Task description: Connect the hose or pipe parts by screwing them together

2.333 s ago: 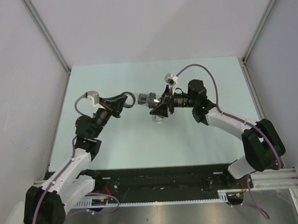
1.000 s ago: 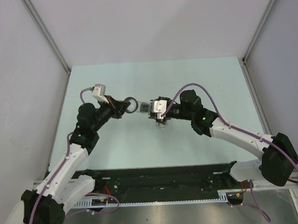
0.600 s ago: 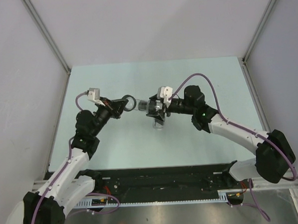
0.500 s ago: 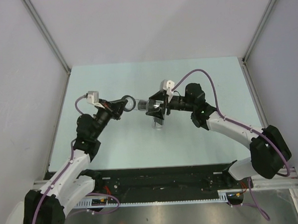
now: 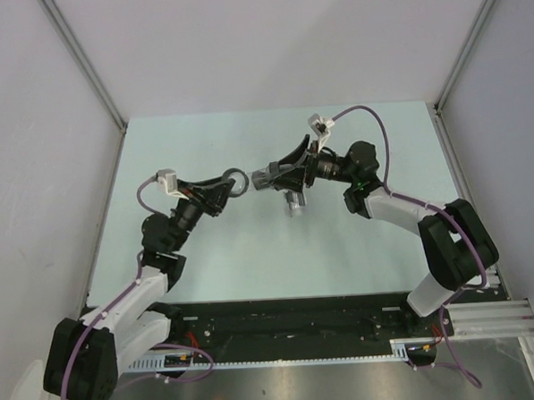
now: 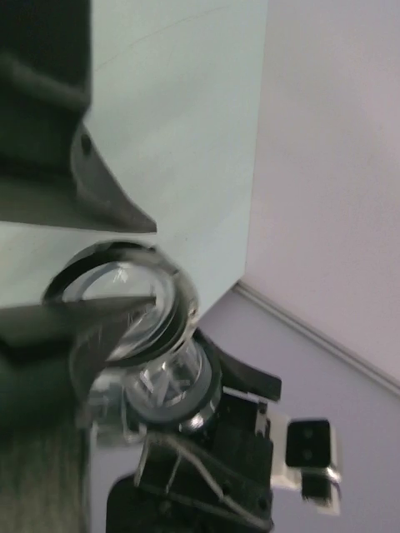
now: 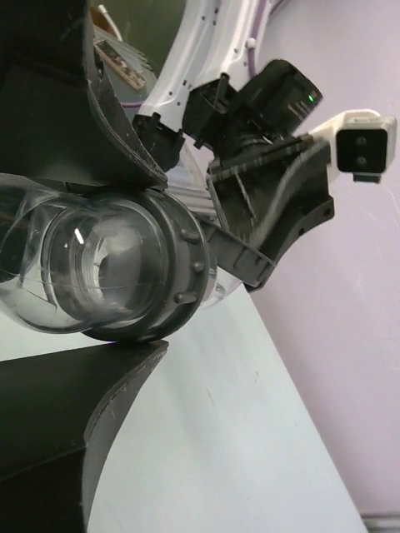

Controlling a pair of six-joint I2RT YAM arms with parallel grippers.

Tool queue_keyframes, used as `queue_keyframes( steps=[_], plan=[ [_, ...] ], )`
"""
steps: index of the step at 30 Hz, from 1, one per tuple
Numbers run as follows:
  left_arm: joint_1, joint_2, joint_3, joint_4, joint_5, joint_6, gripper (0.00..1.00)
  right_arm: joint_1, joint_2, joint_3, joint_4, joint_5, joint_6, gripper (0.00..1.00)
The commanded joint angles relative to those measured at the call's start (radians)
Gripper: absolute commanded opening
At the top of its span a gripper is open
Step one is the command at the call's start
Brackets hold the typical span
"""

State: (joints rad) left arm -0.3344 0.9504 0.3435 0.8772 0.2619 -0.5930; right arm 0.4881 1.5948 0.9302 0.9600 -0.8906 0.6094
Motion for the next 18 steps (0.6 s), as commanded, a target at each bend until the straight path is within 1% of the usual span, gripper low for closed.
queue_keyframes(
  steps=[1,2,4,5,6,7,8,9,10,11,12,13,14,15,16,18],
  plan=[
    [-0.003,-0.039,-0.003,0.128,0.092,-0.080,0.54,-0.034,-0.030,0.019,0.050,0.015,0.057,0.00],
    [0.000,-0.054,-0.004,0.118,0.091,-0.094,0.65,-0.036,-0.041,0.019,0.017,0.012,0.011,0.00],
    [0.012,-0.112,-0.008,0.051,0.088,-0.134,0.73,-0.040,-0.070,0.019,-0.064,-0.004,-0.089,0.00],
    [0.015,-0.133,0.000,0.008,0.085,-0.139,0.77,-0.045,-0.100,0.019,-0.095,-0.007,-0.188,0.00],
    [0.020,-0.154,0.014,-0.121,0.088,-0.128,0.78,-0.048,-0.122,0.019,-0.125,-0.013,-0.257,0.00],
    [0.026,-0.185,0.067,-0.212,0.088,-0.113,0.79,-0.048,-0.140,0.019,-0.200,-0.028,-0.322,0.00],
    [0.029,-0.191,0.104,-0.313,0.095,-0.090,0.82,-0.049,-0.183,0.019,-0.246,-0.033,-0.491,0.00],
    [0.034,-0.190,0.145,-0.499,0.108,-0.065,0.83,-0.051,-0.203,0.019,-0.295,-0.040,-0.575,0.00],
    [0.043,-0.170,0.228,-0.582,0.126,-0.018,0.83,-0.046,-0.222,0.018,-0.376,-0.068,-0.652,0.00],
    [0.044,-0.151,0.271,-0.654,0.141,0.002,0.83,-0.042,-0.245,0.016,-0.407,-0.079,-0.743,0.00],
    [0.047,-0.132,0.313,-0.788,0.167,0.021,0.83,-0.031,-0.296,-0.013,-0.427,-0.087,-0.913,0.00],
    [0.052,-0.092,0.383,-0.831,0.198,0.041,0.83,-0.001,-0.332,-0.033,-0.463,-0.087,-1.027,0.00],
    [0.061,-0.075,0.406,-0.854,0.233,0.038,0.82,0.019,-0.361,-0.054,-0.496,-0.088,-1.128,0.00],
    [0.070,-0.058,0.425,-0.869,0.305,0.023,0.82,0.035,-0.407,-0.060,-0.539,-0.077,-1.287,0.00],
    [0.099,-0.035,0.448,-0.870,0.345,-0.032,0.82,0.049,-0.420,-0.060,-0.596,-0.058,-1.339,0.00],
    [0.129,-0.009,0.465,-0.870,0.428,-0.097,0.83,0.087,-0.447,-0.060,-0.674,-0.042,-1.465,0.00]
  ],
)
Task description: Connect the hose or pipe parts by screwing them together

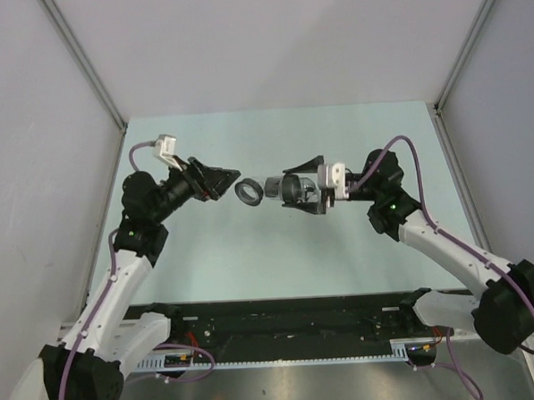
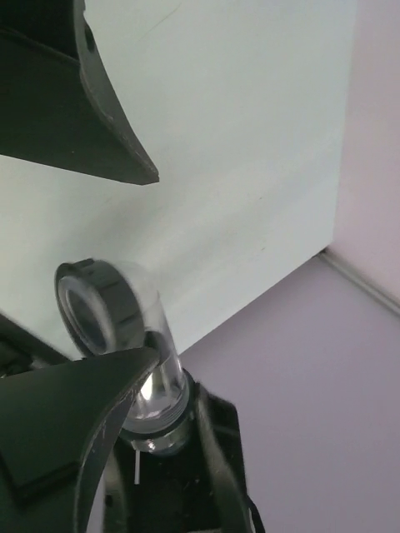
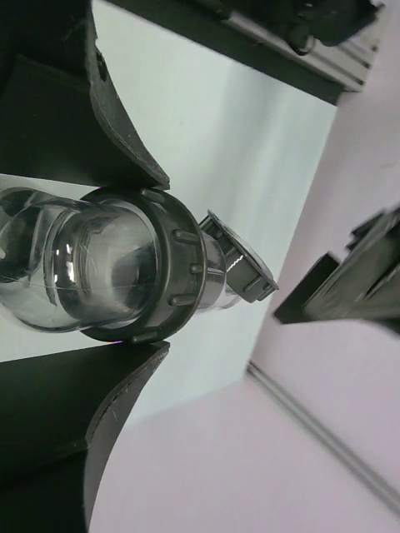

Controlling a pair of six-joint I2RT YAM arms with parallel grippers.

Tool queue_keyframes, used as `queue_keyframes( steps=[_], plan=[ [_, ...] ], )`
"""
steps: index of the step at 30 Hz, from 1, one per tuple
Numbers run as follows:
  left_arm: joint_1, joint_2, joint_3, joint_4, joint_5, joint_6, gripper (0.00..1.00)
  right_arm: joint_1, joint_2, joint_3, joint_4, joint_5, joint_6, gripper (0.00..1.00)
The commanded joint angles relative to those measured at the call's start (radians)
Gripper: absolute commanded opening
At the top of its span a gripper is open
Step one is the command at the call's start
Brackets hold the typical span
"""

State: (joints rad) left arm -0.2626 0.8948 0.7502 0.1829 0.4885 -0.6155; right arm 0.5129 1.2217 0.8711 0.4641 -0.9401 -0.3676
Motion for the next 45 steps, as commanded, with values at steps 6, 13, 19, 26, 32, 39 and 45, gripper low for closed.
queue_keyframes(
  steps=[6,13,19,26,32,39,45],
  plan=[
    [0.082,0.179,0.136,-0.175,0.519,-0.196,0.85,0.231,-0.139,-0.003,-0.341,0.270,-0.763,0.00],
    [0.082,0.194,0.094,-0.175,0.610,-0.231,0.88,0.295,-0.146,-0.004,-0.337,0.385,-0.852,0.00],
    [0.076,0.202,0.054,-0.175,0.621,-0.263,0.87,0.322,-0.133,-0.014,-0.282,0.417,-0.867,0.00],
    [0.072,0.213,-0.001,-0.041,0.666,-0.361,0.74,0.337,-0.096,-0.024,-0.222,0.457,-0.846,0.00],
    [0.069,0.178,-0.034,0.055,0.648,-0.448,0.43,0.320,-0.054,-0.049,-0.122,0.431,-0.745,0.00],
    [0.069,0.147,-0.026,0.087,0.593,-0.383,0.00,0.254,-0.024,-0.050,0.024,0.350,-0.455,0.00],
    [0.069,0.168,-0.011,0.096,0.587,-0.270,0.00,0.205,-0.019,-0.050,0.039,0.291,-0.308,0.00]
  ],
)
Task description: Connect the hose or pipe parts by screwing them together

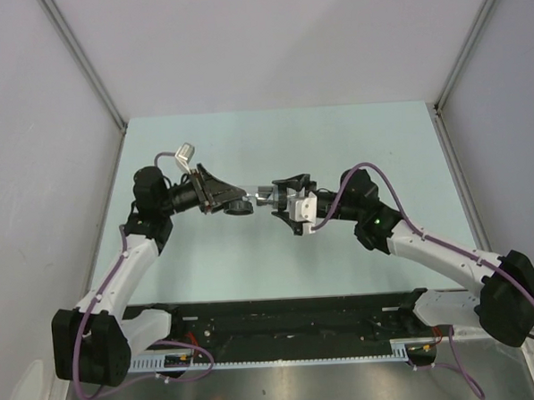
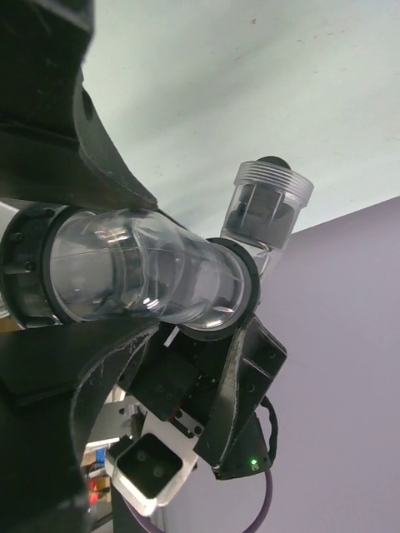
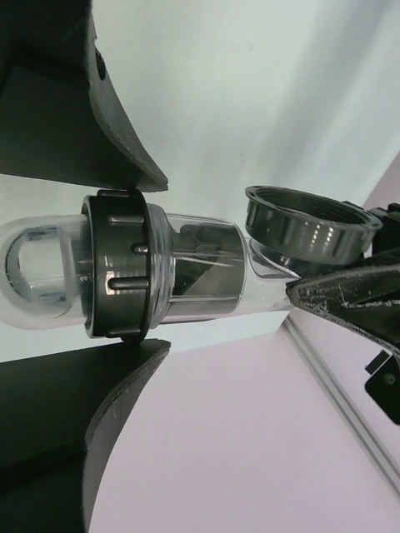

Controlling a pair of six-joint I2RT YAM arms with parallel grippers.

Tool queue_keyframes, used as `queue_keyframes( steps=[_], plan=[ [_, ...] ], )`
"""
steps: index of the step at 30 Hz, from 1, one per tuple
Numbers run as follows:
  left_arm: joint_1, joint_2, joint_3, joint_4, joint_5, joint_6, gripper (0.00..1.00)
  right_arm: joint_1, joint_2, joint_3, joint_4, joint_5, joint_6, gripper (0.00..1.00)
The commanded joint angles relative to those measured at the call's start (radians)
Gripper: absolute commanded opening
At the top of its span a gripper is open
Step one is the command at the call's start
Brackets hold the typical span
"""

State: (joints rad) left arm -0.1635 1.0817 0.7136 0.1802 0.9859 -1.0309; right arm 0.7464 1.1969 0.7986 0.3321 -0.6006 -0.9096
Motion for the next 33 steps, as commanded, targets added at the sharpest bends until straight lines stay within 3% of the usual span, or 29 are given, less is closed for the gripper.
queue_keyframes(
  steps=[1,5,10,12,14,16,17,18,23,33],
  plan=[
    [-0.030,-0.016,0.029,0.099,0.088,0.161,0.00,-0.038,0.006,0.022,0.171,-0.057,0.254,0.00],
    [-0.028,0.027,0.037,0.099,0.082,0.239,0.00,-0.065,0.004,0.022,0.162,-0.080,0.320,0.00],
    [-0.028,0.064,0.061,0.102,0.033,0.227,0.00,-0.085,0.009,0.022,0.131,-0.134,0.379,0.00],
    [-0.027,0.083,0.072,0.102,0.020,0.190,0.00,-0.073,-0.003,0.022,0.079,-0.102,0.328,0.34],
    [-0.025,0.092,0.083,0.102,-0.001,0.157,0.00,-0.074,-0.022,0.024,0.052,-0.097,0.272,0.55],
    [-0.024,0.096,0.087,0.102,-0.012,0.132,0.00,-0.074,-0.040,0.016,0.018,-0.074,0.221,0.65],
    [-0.021,0.099,0.089,0.102,-0.010,0.108,0.00,-0.074,-0.057,0.011,0.012,-0.062,0.195,0.77],
    [-0.022,0.099,0.090,0.102,-0.009,0.098,0.00,-0.074,-0.065,0.007,-0.002,-0.038,0.145,0.81],
    [-0.018,0.081,0.090,0.102,-0.009,0.046,0.00,-0.097,-0.094,0.007,-0.071,-0.011,0.057,0.92],
    [-0.018,0.057,0.106,0.102,0.008,-0.021,0.00,-0.116,-0.065,0.013,-0.093,-0.053,0.032,0.93]
  ],
)
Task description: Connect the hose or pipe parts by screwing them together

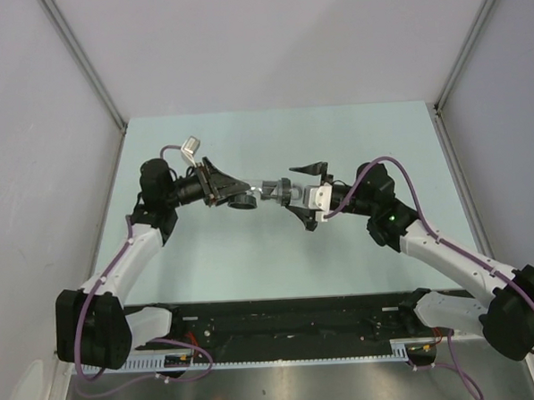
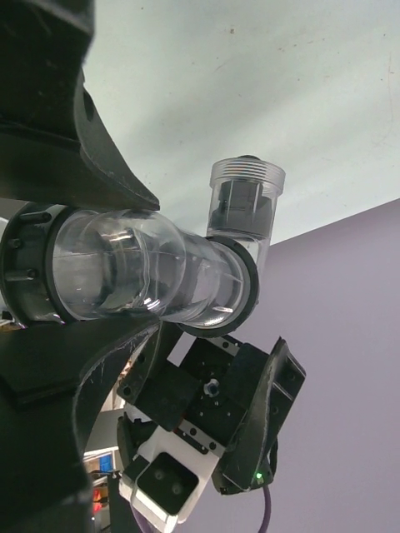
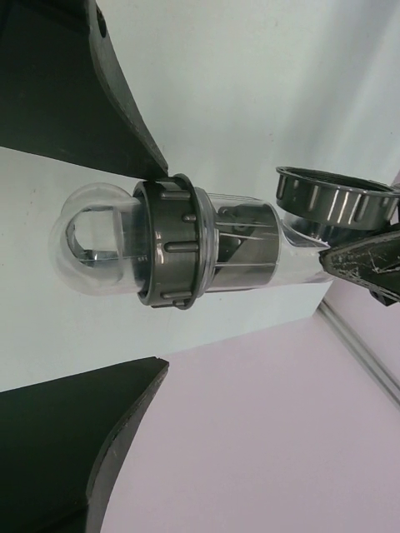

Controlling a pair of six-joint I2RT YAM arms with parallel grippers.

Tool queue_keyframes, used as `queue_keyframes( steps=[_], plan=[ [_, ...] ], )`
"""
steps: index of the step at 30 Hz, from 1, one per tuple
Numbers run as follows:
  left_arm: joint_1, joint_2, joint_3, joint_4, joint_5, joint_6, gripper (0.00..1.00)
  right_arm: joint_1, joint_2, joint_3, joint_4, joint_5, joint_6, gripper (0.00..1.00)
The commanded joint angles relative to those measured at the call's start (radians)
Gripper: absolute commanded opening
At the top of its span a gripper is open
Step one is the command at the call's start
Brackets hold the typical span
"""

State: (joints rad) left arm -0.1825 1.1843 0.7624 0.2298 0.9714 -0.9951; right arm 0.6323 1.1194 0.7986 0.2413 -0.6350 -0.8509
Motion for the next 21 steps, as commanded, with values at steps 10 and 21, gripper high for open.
queue_keyframes(
  steps=[10,21],
  plan=[
    [0.002,-0.068,0.051,0.052,0.038,-0.100,0.00,0.015,0.066,0.017,0.104,0.000,0.007,0.85],
    [-0.003,-0.086,0.040,0.052,0.029,-0.061,0.00,0.015,0.120,0.021,0.282,-0.115,0.246,0.13]
  ],
)
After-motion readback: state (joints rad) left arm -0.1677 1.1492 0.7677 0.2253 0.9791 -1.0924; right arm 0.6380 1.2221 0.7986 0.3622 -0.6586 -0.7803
